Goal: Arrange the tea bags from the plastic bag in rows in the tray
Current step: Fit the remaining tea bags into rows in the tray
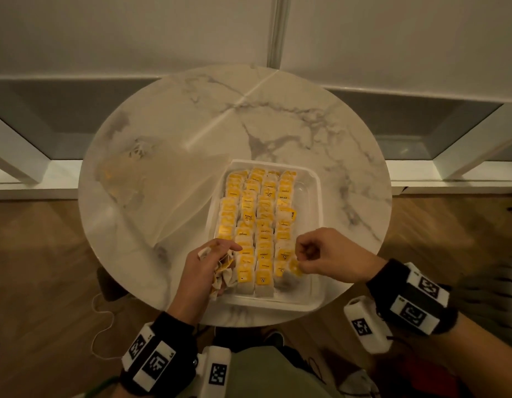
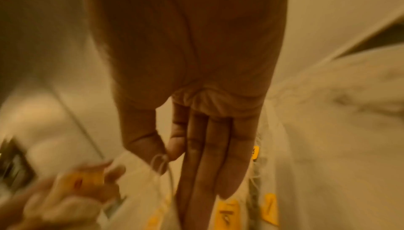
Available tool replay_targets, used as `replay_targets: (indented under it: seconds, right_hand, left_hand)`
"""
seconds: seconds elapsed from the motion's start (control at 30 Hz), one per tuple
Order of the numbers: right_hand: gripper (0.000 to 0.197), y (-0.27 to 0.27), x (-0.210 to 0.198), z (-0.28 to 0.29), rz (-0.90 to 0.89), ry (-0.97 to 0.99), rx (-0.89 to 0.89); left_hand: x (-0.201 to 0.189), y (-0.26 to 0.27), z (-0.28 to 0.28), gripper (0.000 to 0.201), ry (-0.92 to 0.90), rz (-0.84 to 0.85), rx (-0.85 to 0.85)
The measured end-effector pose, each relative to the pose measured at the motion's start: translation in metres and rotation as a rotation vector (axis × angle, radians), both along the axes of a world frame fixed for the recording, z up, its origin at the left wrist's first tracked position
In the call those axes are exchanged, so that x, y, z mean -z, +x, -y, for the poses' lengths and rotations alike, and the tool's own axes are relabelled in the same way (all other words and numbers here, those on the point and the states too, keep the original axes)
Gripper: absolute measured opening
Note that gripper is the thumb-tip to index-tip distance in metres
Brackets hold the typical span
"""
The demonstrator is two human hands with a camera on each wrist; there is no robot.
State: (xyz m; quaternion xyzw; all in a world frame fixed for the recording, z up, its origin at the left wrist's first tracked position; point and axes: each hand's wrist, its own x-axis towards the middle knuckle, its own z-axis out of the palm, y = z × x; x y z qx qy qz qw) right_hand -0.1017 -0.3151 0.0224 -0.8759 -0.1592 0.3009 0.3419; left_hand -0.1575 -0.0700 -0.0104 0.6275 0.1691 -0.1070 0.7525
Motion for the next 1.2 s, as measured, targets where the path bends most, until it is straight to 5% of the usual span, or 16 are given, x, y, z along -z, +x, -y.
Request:
replay_targets:
  seconds: [0.1, 0.3, 0.5, 0.77, 0.97, 1.2]
  right_hand:
    - [0.013, 0.001, 0.006, -0.008, -0.041, -0.157, -0.235]
    - [0.008, 0.004, 0.020, -0.030, -0.019, -0.244, -0.422]
    - [0.001, 0.001, 0.024, -0.036, 0.208, -0.382, -0.311]
    - [0.014, -0.003, 0.033, -0.038, 0.074, -0.364, -0.164]
    - [0.009, -0.010, 0.034, -0.038, 0.170, -0.432, -0.141]
    - [0.023, -0.056, 0.000, -0.021, 0.277, -0.223, -0.144]
  left_hand:
    - [0.005, -0.001, -0.001, 0.028, 0.010, 0.010, -0.004]
    - [0.012, 0.000, -0.003, 0.025, 0.036, 0.058, 0.008]
    - [0.013, 0.001, -0.003, 0.027, 0.012, 0.039, 0.001]
    - [0.016, -0.001, -0.003, 0.028, 0.038, 0.047, 0.017]
    - [0.013, -0.002, -0.003, 0.028, 0.062, 0.054, 0.026]
    - [0.011, -0.002, -0.013, 0.027, 0.077, 0.028, -0.022]
